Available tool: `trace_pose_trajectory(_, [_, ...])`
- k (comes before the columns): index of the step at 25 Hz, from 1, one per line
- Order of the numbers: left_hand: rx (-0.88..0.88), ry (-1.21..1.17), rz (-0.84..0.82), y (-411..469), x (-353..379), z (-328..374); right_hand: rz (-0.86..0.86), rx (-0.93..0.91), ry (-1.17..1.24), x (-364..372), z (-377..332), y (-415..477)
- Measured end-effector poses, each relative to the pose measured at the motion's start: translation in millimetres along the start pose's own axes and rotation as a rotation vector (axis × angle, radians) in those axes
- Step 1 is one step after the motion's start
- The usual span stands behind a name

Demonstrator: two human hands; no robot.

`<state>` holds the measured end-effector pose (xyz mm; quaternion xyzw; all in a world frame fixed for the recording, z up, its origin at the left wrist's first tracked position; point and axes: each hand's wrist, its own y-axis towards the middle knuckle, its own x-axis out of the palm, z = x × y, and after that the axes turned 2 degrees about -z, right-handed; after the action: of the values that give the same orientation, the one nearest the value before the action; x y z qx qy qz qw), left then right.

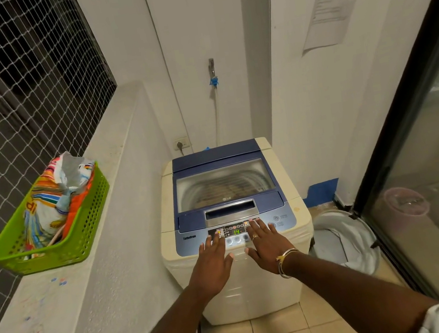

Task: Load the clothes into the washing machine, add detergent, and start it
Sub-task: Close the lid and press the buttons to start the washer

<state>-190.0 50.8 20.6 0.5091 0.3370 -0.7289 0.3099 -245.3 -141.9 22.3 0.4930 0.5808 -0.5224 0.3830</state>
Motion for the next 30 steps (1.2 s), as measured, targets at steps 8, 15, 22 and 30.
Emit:
trace_pose_trajectory(8, [-0.005, -0.006, 0.0, -0.2, 2.4, 0.7, 0.017, 0.003, 0.019, -0.5, 0.4, 0.7])
trace_pose_trajectory(15, [-0.001, 0.033, -0.023, -2.9, 5.3, 4.0, 0.008, 0.009, 0.011, 4.1, 3.6, -2.5])
trace_pose_trajectory(22, [0.002, 0.046, -0.028, -4.5, 5.5, 6.5, 0.037, -0.006, 0.033, 9.9, 1.2, -4.2])
trace_pose_trajectory(30, [-0.022, 0.032, -0.044, -8.9, 4.0, 5.2, 0.026, -0.01, 0.005, 6.8, -1.4, -11.0])
